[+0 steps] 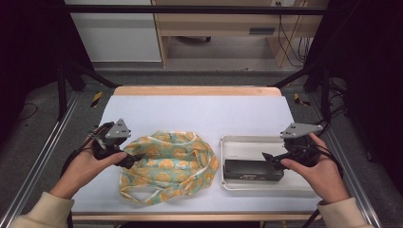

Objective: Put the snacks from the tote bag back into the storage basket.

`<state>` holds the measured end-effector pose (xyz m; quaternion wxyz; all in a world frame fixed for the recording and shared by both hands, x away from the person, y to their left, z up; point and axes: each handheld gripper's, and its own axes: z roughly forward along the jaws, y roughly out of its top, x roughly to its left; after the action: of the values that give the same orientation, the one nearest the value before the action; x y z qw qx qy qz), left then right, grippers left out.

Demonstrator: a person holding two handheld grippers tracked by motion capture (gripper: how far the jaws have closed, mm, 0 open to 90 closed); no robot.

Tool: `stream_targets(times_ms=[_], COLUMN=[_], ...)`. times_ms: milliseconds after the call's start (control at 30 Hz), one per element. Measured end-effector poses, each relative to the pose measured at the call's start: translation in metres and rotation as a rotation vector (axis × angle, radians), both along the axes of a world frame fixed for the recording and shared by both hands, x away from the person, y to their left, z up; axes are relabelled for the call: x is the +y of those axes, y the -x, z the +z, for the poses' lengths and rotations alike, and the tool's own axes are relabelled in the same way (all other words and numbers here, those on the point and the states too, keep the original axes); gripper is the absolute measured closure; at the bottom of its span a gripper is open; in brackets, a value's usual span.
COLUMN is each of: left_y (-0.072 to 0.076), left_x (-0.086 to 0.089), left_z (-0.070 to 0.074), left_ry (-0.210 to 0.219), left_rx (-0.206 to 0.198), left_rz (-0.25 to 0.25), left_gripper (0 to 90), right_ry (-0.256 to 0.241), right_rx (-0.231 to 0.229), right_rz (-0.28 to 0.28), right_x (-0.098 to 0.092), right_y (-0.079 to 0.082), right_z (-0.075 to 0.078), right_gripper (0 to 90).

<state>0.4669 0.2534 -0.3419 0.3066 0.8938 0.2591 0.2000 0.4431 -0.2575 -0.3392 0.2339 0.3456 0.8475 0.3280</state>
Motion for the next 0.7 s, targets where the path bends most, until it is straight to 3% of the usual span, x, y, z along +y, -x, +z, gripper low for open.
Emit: stream_targets(times_ms=[233, 267, 433, 533, 700], left_y=[0.009, 0.011, 0.014, 0.018, 0.022], left_x=[0.008, 0.011, 0.019, 0.023, 0.030], left_z=[-0.001, -0.003, -0.006, -0.007, -0.014], left_ry=[0.052, 0.064, 0.104, 0.100, 0.108], left_rx=[-0.025, -0.043, -0.081, -0.119, -0.131], left_rz=[0.042, 0.056, 0.098, 0.116, 0.138], left_gripper=[6.3, 6.3, 6.2, 5.0, 4.7], right_ry=[-0.044, -0.068, -0.096, -0.106, -0.153], right_rx=[0.001, 0.011, 0.009, 0.011, 0.000], right_rz=[-0.075, -0.095, -0.121, -0.149, -0.216], right_x=[-0.003, -0.005, -0.008, -0.011, -0.017], right_y=[0.006, 0.009, 0.013, 0.015, 0.018], right_z=[-0.002, -0.004, -0.014, -0.019, -0.029], right_gripper=[7.9, 7.7, 7.6, 7.0, 6.7])
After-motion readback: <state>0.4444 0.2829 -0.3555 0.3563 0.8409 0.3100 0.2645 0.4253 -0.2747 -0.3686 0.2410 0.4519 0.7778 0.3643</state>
